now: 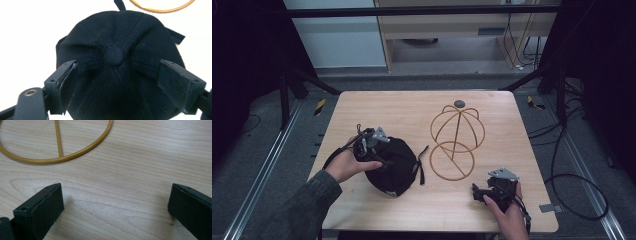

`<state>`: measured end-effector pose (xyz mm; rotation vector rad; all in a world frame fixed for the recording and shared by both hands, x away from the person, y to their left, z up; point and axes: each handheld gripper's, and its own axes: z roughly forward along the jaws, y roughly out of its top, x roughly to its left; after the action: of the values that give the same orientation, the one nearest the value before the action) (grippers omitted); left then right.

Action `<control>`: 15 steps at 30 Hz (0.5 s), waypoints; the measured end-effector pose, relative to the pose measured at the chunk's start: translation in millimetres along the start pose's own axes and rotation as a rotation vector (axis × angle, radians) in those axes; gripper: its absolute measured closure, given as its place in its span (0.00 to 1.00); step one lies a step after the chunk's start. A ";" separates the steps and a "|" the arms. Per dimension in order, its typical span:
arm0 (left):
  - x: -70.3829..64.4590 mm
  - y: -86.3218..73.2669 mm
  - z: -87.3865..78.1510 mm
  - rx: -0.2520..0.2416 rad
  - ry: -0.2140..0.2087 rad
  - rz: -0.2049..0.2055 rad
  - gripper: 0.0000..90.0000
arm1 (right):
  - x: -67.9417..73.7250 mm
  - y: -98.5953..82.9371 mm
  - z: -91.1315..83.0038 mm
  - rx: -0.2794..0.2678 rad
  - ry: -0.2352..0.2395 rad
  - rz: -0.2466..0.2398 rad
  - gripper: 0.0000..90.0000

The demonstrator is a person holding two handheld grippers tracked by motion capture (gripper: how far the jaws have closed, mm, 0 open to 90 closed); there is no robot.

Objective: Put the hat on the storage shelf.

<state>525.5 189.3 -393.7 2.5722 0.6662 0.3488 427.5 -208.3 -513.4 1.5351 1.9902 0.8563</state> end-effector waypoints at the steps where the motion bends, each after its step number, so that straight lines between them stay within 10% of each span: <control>1: 0.5 0.5 1.1 -0.003 -0.008 -0.003 0.21 | 0.0 0.0 0.0 0.000 0.000 0.000 0.00; 15: 1.1 7.0 13.1 0.027 -0.025 -0.041 0.40 | 0.0 0.0 0.0 0.000 0.001 0.000 0.00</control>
<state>533.8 179.6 -401.5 2.5799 0.7182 0.2952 427.5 -208.3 -513.4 1.5351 1.9903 0.8570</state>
